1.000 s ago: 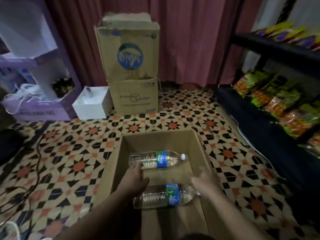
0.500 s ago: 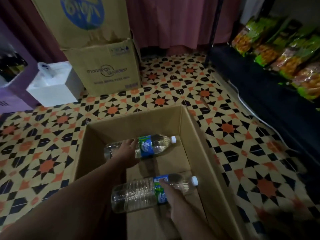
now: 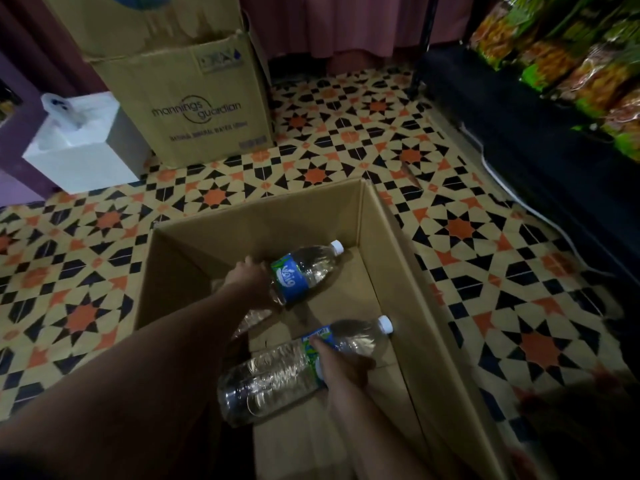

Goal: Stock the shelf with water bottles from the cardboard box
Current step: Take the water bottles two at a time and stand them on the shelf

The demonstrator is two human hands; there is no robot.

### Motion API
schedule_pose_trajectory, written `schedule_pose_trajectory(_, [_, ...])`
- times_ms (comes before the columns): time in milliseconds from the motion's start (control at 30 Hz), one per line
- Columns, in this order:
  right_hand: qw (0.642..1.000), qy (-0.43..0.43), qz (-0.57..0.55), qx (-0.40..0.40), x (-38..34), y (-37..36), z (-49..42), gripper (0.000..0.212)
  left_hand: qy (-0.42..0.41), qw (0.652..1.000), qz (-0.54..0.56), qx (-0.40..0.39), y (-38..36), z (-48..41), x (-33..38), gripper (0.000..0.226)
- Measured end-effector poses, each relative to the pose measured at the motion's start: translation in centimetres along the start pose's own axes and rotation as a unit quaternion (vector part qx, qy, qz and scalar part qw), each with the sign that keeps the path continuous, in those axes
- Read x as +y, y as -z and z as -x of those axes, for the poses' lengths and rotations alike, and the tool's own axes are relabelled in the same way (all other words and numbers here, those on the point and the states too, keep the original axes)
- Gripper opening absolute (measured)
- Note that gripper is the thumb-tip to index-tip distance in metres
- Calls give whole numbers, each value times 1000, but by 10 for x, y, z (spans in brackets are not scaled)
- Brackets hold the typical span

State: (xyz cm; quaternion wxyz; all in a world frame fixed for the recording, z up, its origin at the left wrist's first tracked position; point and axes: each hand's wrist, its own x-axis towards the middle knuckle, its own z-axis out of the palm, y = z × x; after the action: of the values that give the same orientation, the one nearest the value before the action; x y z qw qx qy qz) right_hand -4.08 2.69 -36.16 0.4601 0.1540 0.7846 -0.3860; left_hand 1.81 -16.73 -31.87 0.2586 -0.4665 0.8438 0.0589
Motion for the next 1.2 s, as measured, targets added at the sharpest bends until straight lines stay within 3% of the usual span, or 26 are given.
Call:
schedule_pose_trajectory(100, [999, -2, 40, -9, -2, 2, -1, 131, 27, 999, 12, -30, -12, 16, 1, 103])
schedule_pose_trajectory(233, [986, 63, 153, 23, -12, 9, -1, 116, 46, 988, 133, -70, -41, 41, -4, 105])
schedule_pose_trajectory(367, [939, 159, 305, 8, -22, 18, 5, 118, 25, 910, 389, -140, -74, 66, -11, 78])
schedule_pose_trajectory(400, [921, 191, 341, 2, -22, 20, 6, 117, 41, 902, 407, -137, -84, 73, -7, 80])
schedule_pose_trajectory(533, [881, 254, 399, -17, -10, 34, 8, 111, 152, 910, 376, -88, -112, 107, 18, 130])
schedule_pose_trajectory(600, [878, 247, 409, -11, 3, 49, 6, 112, 181, 893, 404, -82, -109, 124, 29, 138])
schedule_pose_trajectory(700, [899, 199, 388, -37, 12, 66, -1, 108, 209, 864, 452, -81, -107, 141, 43, 125])
schedule_pose_trajectory(767, [924, 163, 333, -94, 15, 70, -23, 102, 238, 830, 500, -62, -114, 146, 47, 116])
schedule_pose_trajectory(867, [917, 141, 313, -205, 9, 83, -25, 61, 229, 786, 571, -54, -132, 141, 43, 107])
schedule_pose_trajectory(933, [922, 142, 282, -225, 9, 90, -25, 51, 205, 767, 605, -61, -151, 127, 42, 96])
schedule_pose_trajectory(967, [924, 142, 277, -223, 10, 91, -24, 53, 200, 763, 611, -62, -148, 126, 45, 91])
schedule_pose_trajectory(1100, [937, 131, 284, -154, 17, 79, -15, 84, 215, 802, 556, -42, -114, 142, 63, 63])
schedule_pose_trajectory(1200, [941, 155, 286, -96, 26, 72, -17, 100, 239, 807, 539, -23, -114, 145, 64, 73])
